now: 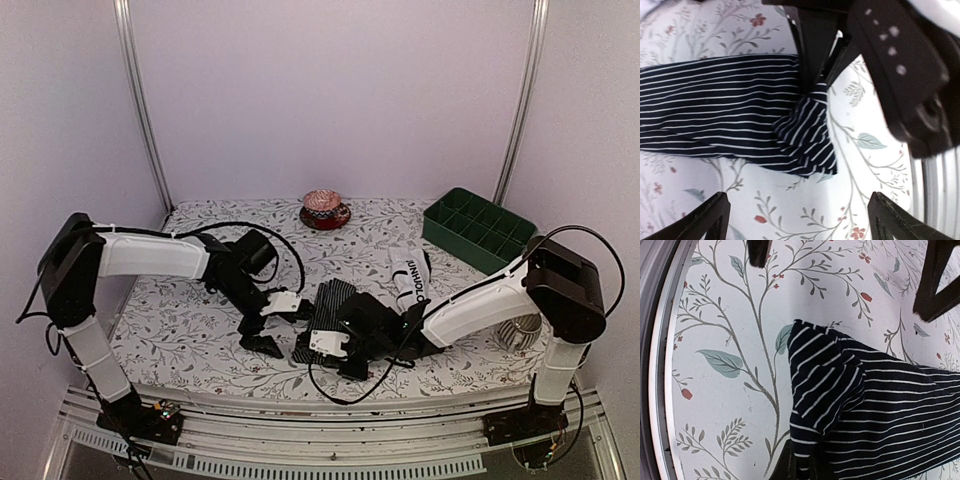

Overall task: Roll the underwear
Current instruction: Roll the underwear at the center of the board.

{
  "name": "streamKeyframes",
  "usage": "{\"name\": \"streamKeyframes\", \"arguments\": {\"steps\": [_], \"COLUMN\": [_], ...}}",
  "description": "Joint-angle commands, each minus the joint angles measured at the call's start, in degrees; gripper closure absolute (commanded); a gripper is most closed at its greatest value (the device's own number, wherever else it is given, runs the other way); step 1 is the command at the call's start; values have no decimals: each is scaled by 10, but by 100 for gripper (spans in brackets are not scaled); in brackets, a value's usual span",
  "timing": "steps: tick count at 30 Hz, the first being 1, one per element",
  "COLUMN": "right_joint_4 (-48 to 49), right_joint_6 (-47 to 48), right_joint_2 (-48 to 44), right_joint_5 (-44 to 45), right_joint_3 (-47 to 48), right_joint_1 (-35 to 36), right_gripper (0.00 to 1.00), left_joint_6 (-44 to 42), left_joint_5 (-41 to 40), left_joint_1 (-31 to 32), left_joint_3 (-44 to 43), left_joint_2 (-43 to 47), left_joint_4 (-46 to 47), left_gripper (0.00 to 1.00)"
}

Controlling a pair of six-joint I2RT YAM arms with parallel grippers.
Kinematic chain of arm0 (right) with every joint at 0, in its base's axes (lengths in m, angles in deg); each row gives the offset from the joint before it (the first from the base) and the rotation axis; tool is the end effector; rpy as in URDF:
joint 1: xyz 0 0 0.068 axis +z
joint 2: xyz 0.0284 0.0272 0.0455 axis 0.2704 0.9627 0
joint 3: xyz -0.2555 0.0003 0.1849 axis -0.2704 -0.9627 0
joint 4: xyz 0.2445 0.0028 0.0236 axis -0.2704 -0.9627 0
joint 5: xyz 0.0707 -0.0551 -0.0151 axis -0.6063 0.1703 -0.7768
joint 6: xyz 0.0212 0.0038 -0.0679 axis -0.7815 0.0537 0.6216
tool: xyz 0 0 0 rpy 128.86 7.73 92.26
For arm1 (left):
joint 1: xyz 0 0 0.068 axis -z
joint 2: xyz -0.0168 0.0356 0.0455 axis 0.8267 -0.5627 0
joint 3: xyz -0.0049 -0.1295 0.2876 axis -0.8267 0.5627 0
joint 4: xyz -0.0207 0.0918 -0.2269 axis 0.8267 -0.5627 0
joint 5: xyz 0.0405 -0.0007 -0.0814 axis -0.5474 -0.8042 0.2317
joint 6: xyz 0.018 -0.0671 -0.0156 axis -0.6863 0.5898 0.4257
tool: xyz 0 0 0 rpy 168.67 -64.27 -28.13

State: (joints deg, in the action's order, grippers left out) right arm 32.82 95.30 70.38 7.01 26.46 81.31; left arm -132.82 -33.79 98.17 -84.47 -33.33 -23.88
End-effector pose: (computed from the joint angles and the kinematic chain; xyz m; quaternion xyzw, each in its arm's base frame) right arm 0.1556 0.3487 0.1599 -0.6586 0.6706 0.1416 0.3106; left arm 0.2260 -0.2464 0.2008 0.7259 0.6263 -0.2482 0.1382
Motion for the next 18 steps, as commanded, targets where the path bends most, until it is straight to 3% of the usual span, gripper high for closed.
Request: {"name": "streamKeyframes", "arguments": {"steps": [1, 7, 12, 18], "right_joint_4": [-88, -126, -144, -157], "right_joint_6": [-29, -59, -78, -90], "right_joint_2": [25, 47, 60, 75], "right_joint_5": [-108, -216, -288, -340], "right_joint_3": [17, 46, 57, 68], "right_joint_1": [-35, -84, -121, -151], "right_gripper": [97, 97, 97, 97], "left_joint_6": [11, -14, -45, -49], "left_joint_5": [-41, -70, -160, -206], "left_joint_1": [-12, 7, 80, 128], "left_joint_3": [86, 205, 311, 325], "left_joint_2": [72, 138, 169, 158], "left_joint_4": [182, 355, 506, 558], "left_gripper": [1, 2, 3, 9]}}
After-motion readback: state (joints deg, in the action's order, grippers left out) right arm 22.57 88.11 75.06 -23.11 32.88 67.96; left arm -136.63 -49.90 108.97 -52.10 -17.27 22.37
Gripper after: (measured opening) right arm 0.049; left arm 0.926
